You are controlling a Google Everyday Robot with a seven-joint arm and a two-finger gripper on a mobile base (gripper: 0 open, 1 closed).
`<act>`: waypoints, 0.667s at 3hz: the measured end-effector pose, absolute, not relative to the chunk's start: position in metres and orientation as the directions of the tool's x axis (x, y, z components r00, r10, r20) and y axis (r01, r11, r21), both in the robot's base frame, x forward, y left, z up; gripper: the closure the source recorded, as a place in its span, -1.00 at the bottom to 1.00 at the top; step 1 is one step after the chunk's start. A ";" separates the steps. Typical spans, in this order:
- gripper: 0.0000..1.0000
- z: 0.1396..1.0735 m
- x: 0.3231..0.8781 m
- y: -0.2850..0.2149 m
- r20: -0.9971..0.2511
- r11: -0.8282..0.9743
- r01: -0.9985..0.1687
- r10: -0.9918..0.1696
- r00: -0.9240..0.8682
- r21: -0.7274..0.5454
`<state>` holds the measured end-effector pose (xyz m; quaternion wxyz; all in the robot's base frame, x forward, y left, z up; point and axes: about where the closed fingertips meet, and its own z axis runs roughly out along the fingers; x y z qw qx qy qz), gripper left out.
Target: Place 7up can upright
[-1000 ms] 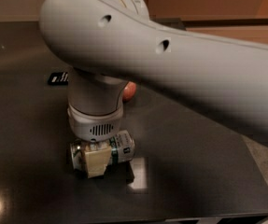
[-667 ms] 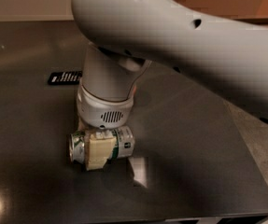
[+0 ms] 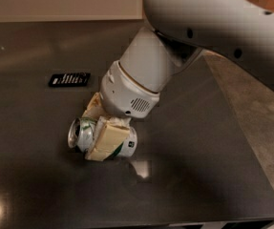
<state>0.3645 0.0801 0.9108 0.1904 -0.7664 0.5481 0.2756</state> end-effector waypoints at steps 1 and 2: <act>1.00 0.922 0.363 0.074 -0.736 -0.284 -0.959 -0.644 0.208 -0.023; 1.00 0.928 0.363 0.065 -0.815 -0.244 -0.969 -0.552 0.176 -0.044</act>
Offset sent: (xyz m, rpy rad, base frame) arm 0.0038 -0.0339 0.0248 0.4522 0.0501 -0.1396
